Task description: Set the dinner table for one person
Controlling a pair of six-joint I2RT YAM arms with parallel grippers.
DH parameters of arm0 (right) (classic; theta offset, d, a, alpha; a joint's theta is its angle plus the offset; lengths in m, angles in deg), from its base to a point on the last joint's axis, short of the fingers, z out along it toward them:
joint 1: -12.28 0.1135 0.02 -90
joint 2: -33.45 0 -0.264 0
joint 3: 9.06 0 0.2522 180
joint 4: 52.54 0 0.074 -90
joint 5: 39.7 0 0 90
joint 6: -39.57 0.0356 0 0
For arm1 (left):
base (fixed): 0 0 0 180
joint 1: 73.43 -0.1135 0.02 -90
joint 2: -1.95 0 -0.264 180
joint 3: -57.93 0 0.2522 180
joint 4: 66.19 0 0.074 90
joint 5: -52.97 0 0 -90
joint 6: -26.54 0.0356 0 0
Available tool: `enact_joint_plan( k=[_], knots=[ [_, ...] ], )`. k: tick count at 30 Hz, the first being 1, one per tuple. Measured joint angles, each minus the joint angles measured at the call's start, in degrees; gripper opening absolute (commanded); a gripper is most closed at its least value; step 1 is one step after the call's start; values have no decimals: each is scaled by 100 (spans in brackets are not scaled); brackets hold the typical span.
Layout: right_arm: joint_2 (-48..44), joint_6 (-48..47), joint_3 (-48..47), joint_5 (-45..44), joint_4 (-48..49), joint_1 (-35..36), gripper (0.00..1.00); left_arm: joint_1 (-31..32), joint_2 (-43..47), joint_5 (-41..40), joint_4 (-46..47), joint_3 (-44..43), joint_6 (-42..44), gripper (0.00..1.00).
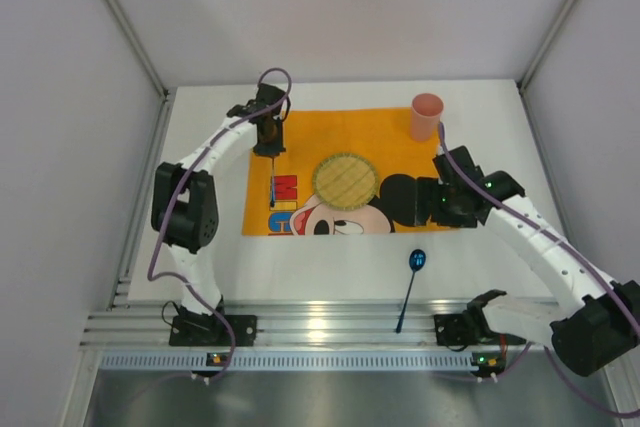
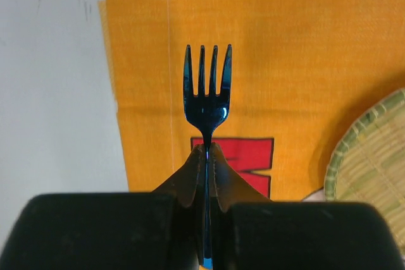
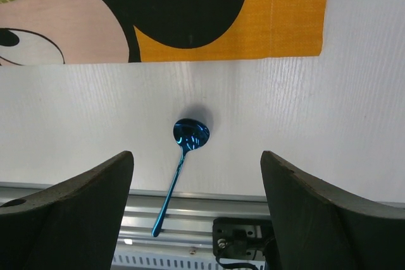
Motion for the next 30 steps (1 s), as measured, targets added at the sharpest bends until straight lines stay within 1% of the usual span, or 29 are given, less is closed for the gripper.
enact_joint_plan(
  k=[3, 6, 8, 9, 10, 13, 17, 19, 20, 22, 23, 26, 27, 30],
  knots=[
    [175, 46, -129, -37, 4, 0, 84, -127, -555, 129, 133, -348, 111, 0],
    [330, 90, -205, -61, 46, -2, 85, -195, -872, 170, 175, -439, 144, 0],
    [428, 109, -205, -63, 48, -4, 87, -234, -1045, 201, 175, -446, 144, 0],
    [505, 127, -205, -63, 52, -4, 87, -247, -1102, 225, 173, -446, 144, 5],
    [570, 133, -208, -63, 55, -4, 87, -267, -1143, 247, 177, -446, 142, 13],
    [787, 138, -282, -63, 57, -4, 87, -306, -1198, 293, 210, -444, 122, 27],
    [866, 142, -420, -63, 74, -4, 87, -348, -1207, 302, 275, -444, 83, 37],
    [868, 160, -468, -63, 87, -4, 87, -363, -1207, 299, 293, -444, 79, 45],
    [868, 181, -483, -63, 96, -4, 88, -369, -1207, 297, 302, -446, 72, 55],
    [868, 212, -494, -61, 96, -4, 88, -380, -1207, 293, 299, -476, 72, 64],
    [866, 234, -494, -61, 90, -4, 88, -382, -1207, 289, 299, -498, 68, 72],
    [820, 293, -494, -57, 85, -4, 90, -387, -1204, 254, 297, -588, 35, 84],
    [774, 315, -492, -48, 85, -4, 90, -387, -1202, 232, 295, -616, 17, 92],
    [577, 389, -409, 33, 92, -4, 91, -387, -1161, 98, 280, -669, -50, 94]
  ],
)
